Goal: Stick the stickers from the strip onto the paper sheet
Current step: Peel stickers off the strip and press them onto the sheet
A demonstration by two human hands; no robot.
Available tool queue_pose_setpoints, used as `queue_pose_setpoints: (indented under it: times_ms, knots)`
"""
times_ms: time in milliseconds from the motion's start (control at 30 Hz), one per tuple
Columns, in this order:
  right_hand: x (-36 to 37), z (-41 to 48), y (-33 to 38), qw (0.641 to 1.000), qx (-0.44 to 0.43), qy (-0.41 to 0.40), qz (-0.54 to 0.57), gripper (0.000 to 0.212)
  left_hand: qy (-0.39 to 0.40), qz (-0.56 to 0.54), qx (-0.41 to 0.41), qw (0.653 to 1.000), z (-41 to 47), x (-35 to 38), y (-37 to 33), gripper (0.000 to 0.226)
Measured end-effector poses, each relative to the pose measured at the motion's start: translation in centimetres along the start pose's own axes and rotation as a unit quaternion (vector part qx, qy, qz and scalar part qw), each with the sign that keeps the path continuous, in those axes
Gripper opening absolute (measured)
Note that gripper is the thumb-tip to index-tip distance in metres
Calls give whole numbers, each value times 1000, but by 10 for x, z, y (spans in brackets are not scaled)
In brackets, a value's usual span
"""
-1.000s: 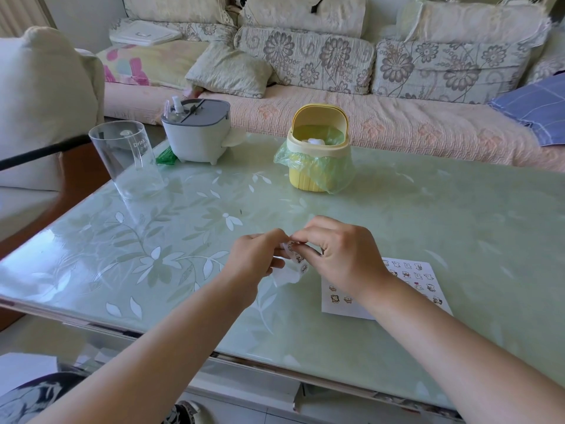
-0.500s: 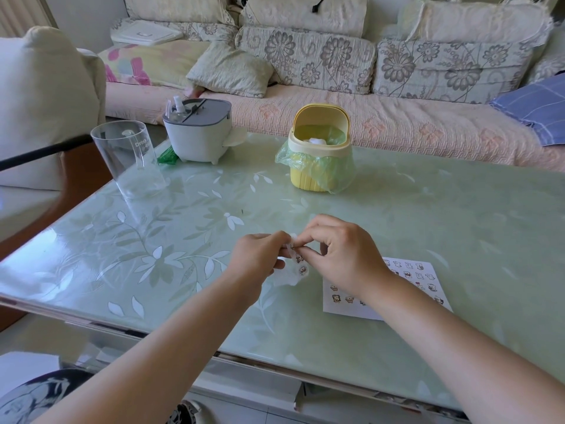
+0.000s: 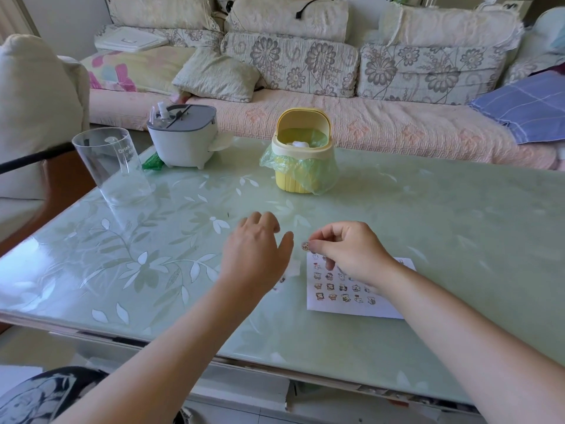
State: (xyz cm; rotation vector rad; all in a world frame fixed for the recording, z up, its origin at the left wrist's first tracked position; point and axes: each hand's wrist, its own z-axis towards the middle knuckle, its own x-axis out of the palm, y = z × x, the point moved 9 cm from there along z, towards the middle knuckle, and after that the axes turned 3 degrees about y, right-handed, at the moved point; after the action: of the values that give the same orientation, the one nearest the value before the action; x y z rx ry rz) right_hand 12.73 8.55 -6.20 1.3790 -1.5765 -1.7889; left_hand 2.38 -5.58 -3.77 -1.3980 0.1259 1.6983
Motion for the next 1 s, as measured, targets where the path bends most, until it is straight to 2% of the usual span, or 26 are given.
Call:
queue_pose_setpoints:
  times_ms: [100, 167, 467, 600, 1000]
  knots:
    - [-13, -7, -10, 999, 34, 5, -6, 6, 0, -34, 101, 994, -3, 3, -32, 17]
    - [-23, -14, -19, 998, 53, 9, -16, 7, 34, -52, 152, 986, -10, 14, -53, 13]
    - [-76, -48, -73, 991, 124, -3, -58, 5, 205, -56, 291, 933, -49, 82, -98, 23]
    - [-86, -58, -85, 989, 132, 1, -73, 5, 216, -58, 314, 923, -56, 91, -106, 23]
    - [-85, -57, -99, 980, 132, -9, -147, 8, 244, -42, 304, 920, -56, 106, -107, 25]
